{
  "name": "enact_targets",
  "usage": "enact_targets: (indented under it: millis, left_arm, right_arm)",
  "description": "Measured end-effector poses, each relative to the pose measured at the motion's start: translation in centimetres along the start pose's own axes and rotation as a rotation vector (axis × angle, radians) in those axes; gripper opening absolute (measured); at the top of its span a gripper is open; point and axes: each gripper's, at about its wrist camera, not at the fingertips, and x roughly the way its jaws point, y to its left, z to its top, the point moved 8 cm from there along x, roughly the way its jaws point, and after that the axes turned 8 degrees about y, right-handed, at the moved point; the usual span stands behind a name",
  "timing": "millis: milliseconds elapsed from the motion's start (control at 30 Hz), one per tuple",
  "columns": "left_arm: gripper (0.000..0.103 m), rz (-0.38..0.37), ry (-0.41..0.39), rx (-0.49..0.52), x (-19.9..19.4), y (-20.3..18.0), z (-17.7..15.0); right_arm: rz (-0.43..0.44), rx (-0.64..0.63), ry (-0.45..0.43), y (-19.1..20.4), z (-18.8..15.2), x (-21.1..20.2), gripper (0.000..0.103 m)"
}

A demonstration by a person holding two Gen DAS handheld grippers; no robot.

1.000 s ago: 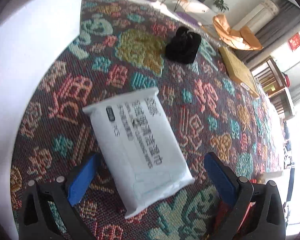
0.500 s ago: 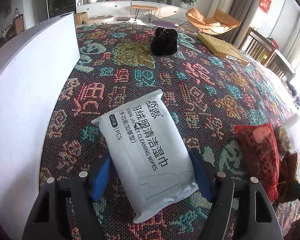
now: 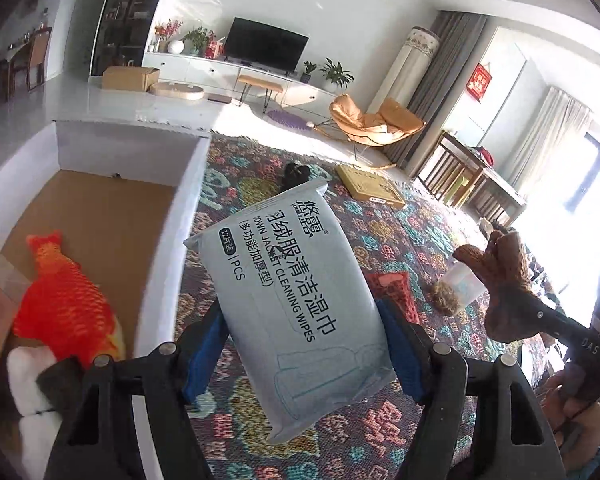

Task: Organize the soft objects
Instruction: 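Carry the wipes pack and knitted roll into the white box and open both grippers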

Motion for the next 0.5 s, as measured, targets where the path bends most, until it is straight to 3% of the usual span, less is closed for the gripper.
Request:
enact_targets:
  millis: [167, 300, 400, 500]
  left_arm:
    - [0.073, 0.250, -0.026, -0.083, -6.4, 10.8, -0.2]
    - [0.082, 0.492, 0.055, -0.180, -7.7, 19.6, -2.8]
    - [0.083, 0.558, 0.069, -0.246, -8.3, 23.1, -4.3]
    - [0.083, 0.562, 0.018, -0.257, -8.7, 23.2, -4.5]
  right_arm:
    - [0.237, -0.179, 0.087, 15.0, 1.4, 3.0, 0.069]
    - [0.388, -0.276, 0.221, 23.9, -0.9, 7.6, 0.076]
    - [0.442, -0.242, 0.340, 25.5, -3.1, 10.7, 0.076]
    - [0.461, -0.189, 0.307, 23.2, -3.3, 10.9, 0.076]
